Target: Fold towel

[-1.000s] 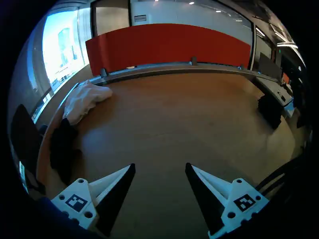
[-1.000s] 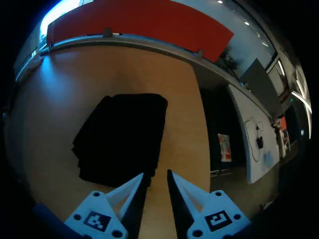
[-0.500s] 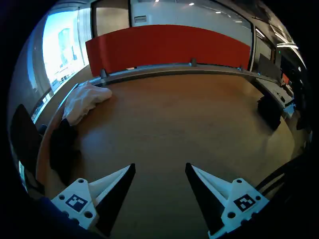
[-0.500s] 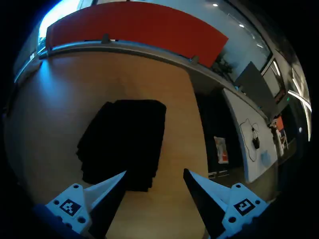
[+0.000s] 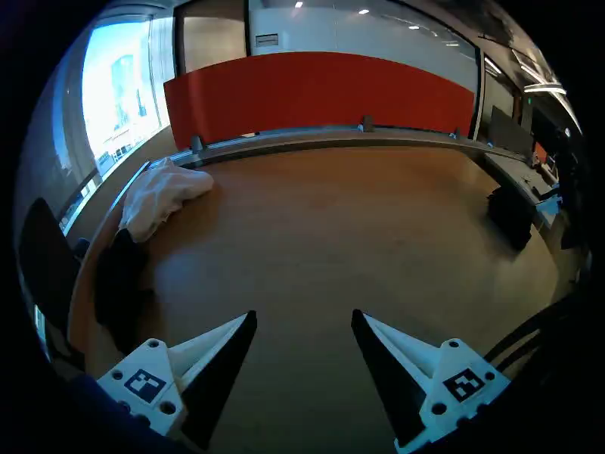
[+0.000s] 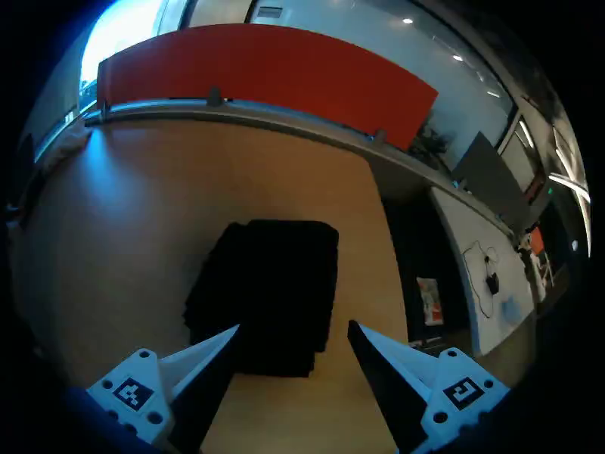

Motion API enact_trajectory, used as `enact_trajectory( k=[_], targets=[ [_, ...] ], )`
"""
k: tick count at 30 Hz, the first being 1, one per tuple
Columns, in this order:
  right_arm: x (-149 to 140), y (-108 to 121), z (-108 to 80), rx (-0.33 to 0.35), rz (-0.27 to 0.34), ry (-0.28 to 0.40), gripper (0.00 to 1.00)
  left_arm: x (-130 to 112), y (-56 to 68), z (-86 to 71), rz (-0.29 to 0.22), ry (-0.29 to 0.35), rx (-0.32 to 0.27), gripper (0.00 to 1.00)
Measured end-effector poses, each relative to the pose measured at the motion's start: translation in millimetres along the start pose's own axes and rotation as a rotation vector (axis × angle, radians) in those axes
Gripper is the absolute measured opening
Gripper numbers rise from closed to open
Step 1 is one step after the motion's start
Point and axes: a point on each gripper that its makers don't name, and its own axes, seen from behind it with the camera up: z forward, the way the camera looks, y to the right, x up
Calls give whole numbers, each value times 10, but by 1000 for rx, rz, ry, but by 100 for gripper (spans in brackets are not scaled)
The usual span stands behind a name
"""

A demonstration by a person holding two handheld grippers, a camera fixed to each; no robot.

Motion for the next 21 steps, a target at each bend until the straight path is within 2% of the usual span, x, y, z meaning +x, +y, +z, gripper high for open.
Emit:
enact_trajectory(
  k=[11, 21],
  targets=[
    [530, -481, -214, 72, 53, 170, 100, 100, -12, 0, 2, 22, -2, 93],
    [1095, -965, -518, 150, 161, 386, 100, 237, -10, 22, 6, 46, -2, 93]
  ],
)
